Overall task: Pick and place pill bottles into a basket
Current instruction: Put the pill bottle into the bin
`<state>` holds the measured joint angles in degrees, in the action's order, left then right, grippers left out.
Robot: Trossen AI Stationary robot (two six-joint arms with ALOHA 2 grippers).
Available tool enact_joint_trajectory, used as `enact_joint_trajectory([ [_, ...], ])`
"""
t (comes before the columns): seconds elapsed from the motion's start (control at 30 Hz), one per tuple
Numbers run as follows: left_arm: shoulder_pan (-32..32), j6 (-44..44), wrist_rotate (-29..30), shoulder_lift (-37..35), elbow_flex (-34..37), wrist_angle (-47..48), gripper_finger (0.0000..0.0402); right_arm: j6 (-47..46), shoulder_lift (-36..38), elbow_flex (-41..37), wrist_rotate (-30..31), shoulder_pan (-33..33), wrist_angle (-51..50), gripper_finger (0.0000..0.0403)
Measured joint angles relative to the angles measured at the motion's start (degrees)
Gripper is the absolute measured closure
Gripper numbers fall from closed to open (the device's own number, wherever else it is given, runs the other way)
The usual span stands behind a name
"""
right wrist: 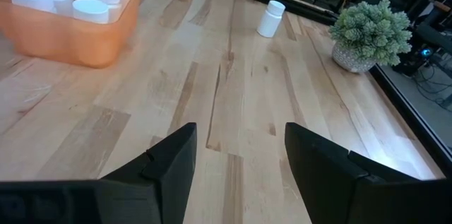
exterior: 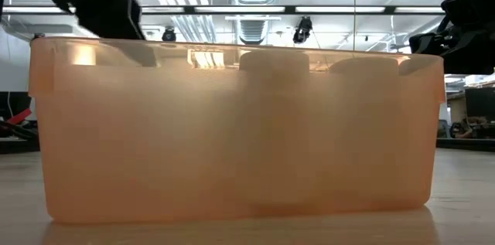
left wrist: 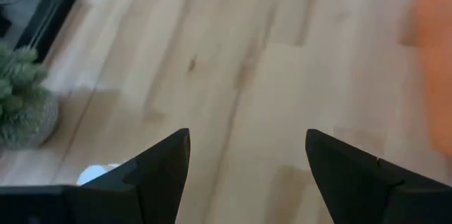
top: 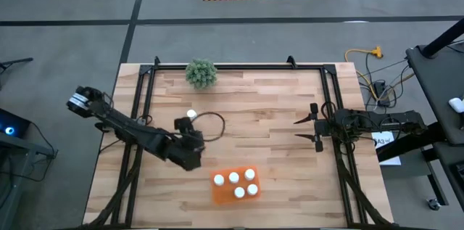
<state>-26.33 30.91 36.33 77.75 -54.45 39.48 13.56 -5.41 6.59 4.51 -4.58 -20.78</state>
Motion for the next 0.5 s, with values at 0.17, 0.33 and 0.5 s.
enact_joint_trajectory([
  [0.17,1.2,0.3,4.7,-9.8,13.8,-12.6,0.0139,0.0,0.0,0.0,0.0,0.0,0.0,0.0197],
  [0.33,2.5,-1.3,7.7,-18.5,25.8,-24.9,0.0139,0.0,0.0,0.0,0.0,0.0,0.0,0.0197],
  [0.5,4.1,-1.6,8.7,-24.6,33.9,-31.5,0.0139,0.0,0.0,0.0,0.0,0.0,0.0,0.0197],
])
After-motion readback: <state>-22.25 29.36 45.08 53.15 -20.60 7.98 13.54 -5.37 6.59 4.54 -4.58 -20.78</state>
